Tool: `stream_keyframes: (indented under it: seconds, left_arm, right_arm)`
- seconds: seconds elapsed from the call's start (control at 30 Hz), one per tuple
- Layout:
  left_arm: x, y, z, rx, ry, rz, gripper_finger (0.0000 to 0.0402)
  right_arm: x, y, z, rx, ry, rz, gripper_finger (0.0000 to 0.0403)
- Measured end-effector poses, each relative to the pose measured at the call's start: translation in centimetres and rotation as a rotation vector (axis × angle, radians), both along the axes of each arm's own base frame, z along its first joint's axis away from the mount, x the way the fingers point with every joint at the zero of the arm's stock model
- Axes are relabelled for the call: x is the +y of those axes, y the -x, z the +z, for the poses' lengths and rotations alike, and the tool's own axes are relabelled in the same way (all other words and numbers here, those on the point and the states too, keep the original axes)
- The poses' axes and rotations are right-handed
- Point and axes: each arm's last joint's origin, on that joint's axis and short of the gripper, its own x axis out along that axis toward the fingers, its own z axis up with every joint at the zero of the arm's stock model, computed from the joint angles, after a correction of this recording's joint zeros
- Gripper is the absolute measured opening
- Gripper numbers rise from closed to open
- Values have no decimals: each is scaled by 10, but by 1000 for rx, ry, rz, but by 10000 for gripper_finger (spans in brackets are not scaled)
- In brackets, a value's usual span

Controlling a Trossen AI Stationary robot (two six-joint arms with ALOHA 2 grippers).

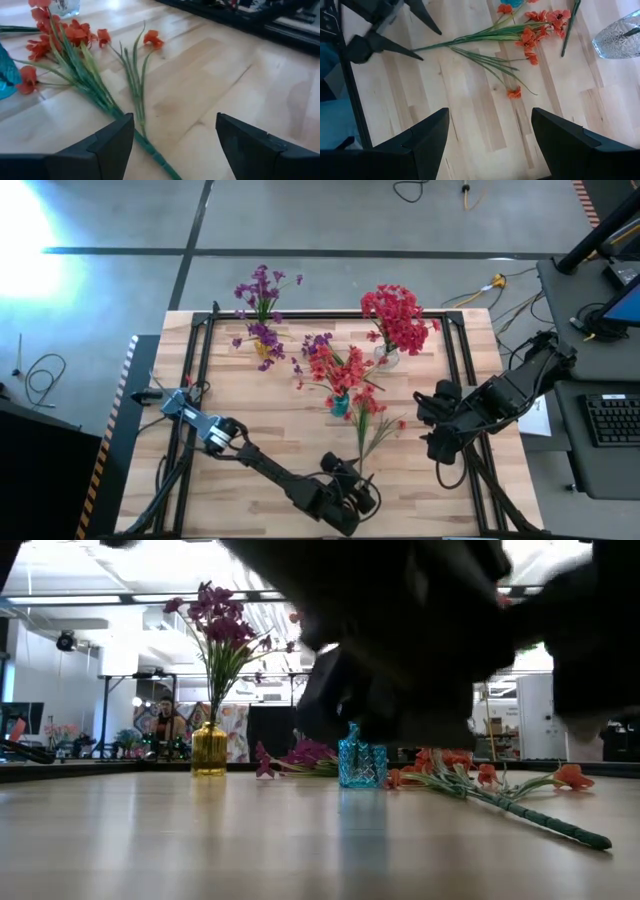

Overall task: Sort flowers into vase by color
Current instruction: Put the orange flowers into the blue vase

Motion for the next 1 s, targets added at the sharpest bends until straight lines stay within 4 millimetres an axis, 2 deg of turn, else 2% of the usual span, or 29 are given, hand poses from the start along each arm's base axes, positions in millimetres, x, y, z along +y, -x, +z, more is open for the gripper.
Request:
stream_keyframes:
  seconds: [0.13, 0.43, 0.6, 0.8, 1.0]
  left_arm:
    - [4, -3, -14, 25, -21, -1, 265]
    - [15, -5, -23, 36, -7, 22, 243]
    - [21, -3, -33, 41, 54, 34, 228]
    - [23, 0, -36, 43, 92, 45, 215]
    - [24, 2, -37, 64, 81, 47, 167]
  right_arm:
    - [0, 0, 0, -1, 0, 0, 274]
    - [0, 0, 0, -3, -2, -1, 274]
    - [0, -1, 0, -6, -4, -2, 274]
    - [0, -1, 0, -6, -5, -2, 274]
    - [0, -1, 0, -6, -4, -2, 274]
